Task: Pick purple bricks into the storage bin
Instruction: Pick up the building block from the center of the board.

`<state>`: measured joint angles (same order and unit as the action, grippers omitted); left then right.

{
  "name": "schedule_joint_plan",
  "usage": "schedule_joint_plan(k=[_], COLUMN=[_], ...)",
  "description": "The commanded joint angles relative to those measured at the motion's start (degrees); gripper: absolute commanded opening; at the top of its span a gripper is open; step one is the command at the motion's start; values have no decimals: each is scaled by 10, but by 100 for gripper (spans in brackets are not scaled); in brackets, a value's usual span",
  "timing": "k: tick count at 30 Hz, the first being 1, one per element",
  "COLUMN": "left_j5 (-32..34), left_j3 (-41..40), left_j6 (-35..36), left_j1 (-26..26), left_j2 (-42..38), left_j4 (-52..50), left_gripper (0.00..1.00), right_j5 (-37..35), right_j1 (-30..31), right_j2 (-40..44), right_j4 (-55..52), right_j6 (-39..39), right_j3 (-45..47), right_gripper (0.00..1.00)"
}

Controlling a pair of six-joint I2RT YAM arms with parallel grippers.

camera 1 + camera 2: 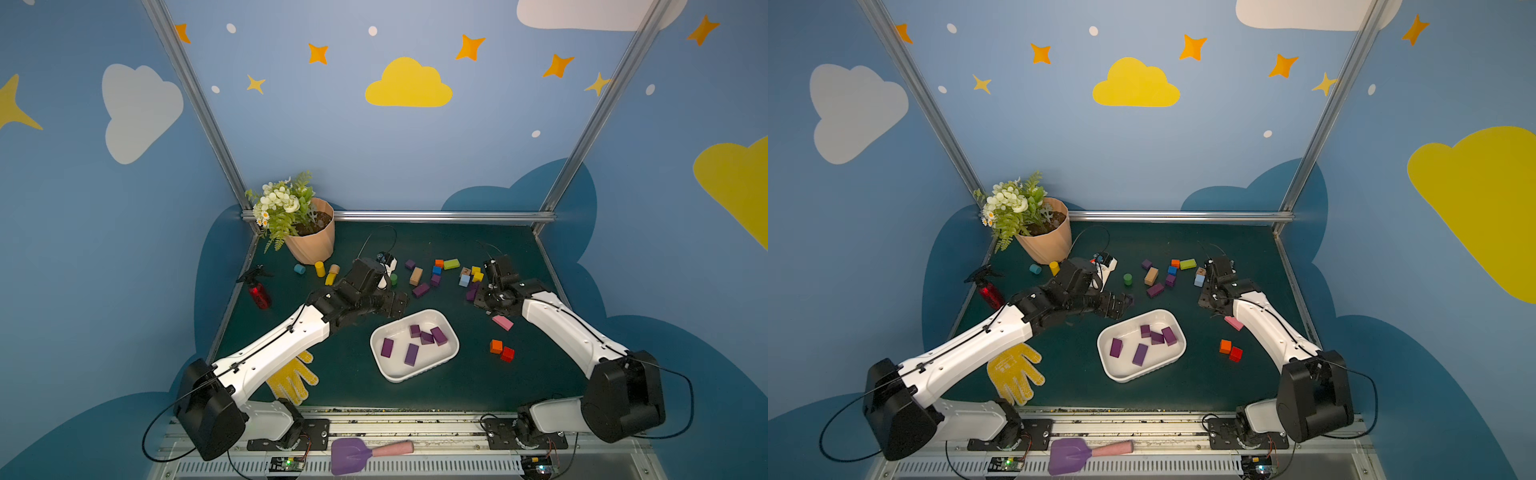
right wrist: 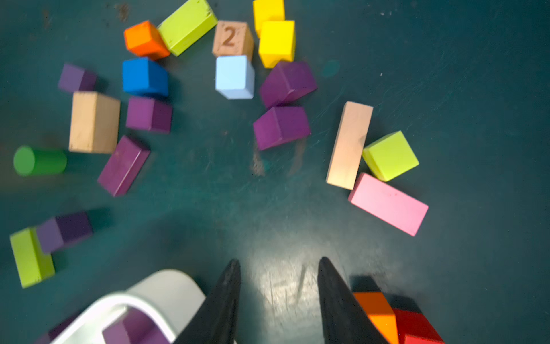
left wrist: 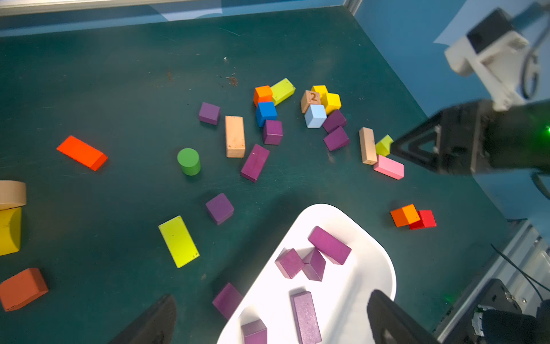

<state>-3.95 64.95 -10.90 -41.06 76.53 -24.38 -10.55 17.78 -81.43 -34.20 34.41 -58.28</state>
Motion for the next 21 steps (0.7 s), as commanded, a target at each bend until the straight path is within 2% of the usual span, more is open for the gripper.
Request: schedule_joint_plan(k=[1, 8, 21], left_j5=[6, 1, -10], left_j3=[14, 13, 13], left_j6=[12, 13, 17], left_j1=[-6, -6, -6], left_j2=[9, 10, 13], left_j4=[-11, -10, -6], left_gripper=[100, 100, 100], right_j5=[23, 21, 15], right_j1=[-18, -28, -32], right_j2=[-36, -116, -213], right_j4=[21, 17, 10], right_j6=[-2, -23, -37], right_j3=[-23, -74, -157], right_gripper=[43, 39, 35])
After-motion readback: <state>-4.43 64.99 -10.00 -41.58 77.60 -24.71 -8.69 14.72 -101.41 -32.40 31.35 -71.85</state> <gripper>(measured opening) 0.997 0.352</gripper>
